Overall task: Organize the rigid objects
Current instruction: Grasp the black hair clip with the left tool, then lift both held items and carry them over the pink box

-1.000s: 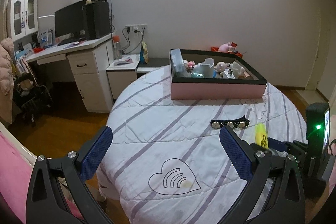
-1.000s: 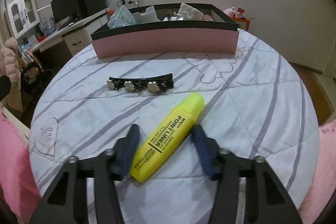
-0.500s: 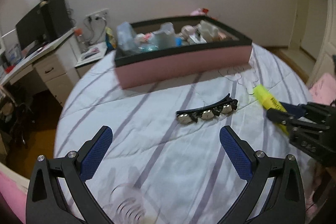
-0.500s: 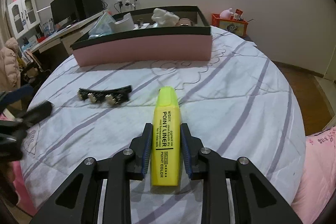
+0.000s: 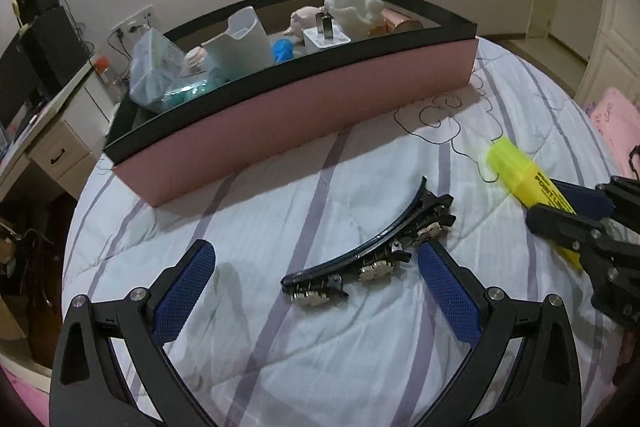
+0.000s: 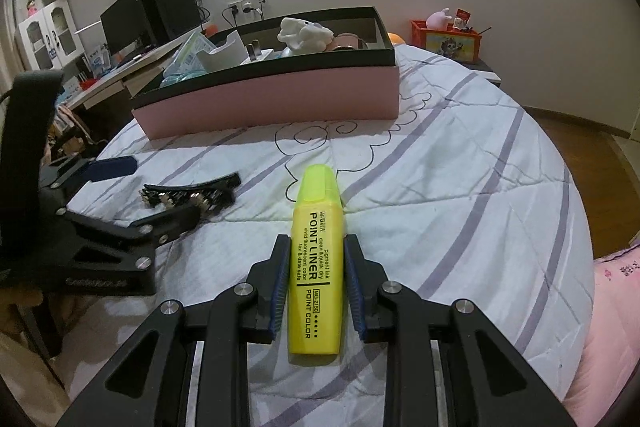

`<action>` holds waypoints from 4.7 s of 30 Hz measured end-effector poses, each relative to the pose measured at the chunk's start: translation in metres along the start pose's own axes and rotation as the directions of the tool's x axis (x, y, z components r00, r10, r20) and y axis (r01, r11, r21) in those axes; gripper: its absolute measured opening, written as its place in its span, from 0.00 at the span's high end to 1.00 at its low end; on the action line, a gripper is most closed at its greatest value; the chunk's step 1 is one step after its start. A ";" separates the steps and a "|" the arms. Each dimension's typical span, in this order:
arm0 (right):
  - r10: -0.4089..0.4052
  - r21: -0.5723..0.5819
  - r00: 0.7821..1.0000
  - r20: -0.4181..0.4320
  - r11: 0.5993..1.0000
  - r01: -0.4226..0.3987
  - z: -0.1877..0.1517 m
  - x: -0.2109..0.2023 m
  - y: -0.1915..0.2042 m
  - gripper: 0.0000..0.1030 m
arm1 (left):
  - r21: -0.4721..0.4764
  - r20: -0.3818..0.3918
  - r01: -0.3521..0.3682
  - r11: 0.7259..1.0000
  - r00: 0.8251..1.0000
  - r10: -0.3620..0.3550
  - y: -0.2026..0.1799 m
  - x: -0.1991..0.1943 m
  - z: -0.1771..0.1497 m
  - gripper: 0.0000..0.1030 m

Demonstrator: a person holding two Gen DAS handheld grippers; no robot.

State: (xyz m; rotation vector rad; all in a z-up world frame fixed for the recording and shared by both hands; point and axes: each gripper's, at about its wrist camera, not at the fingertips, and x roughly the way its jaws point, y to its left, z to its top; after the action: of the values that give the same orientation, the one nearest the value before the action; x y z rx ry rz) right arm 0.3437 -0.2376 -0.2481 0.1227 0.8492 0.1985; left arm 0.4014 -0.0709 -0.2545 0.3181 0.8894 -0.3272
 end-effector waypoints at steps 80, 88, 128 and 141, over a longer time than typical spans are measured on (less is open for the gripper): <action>0.026 -0.146 0.952 0.305 0.989 0.020 0.031 -0.087 0.084 0.74 | -0.308 0.329 -0.085 0.948 0.925 0.190 0.022 -0.145 -0.030 0.81; 0.039 -0.157 0.913 0.406 0.987 0.028 0.037 -0.125 0.103 0.73 | -0.291 0.431 -0.104 0.951 0.873 0.227 0.006 -0.191 -0.025 0.81; -0.038 -0.170 0.920 0.390 0.979 0.113 0.166 -0.034 0.072 0.73 | -0.181 0.390 -0.143 0.973 0.898 0.204 0.044 -0.061 0.134 0.81; -0.034 -0.154 0.991 0.129 0.987 0.054 0.190 0.085 0.041 0.73 | -0.191 0.155 -0.118 0.974 0.977 0.149 0.071 0.050 0.157 0.77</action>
State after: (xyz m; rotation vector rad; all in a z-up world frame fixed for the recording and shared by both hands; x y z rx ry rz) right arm 0.5370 -0.1842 -0.1783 -0.0314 0.7069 0.2138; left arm 0.5690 -0.0771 -0.1925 0.1781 0.7213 -0.1441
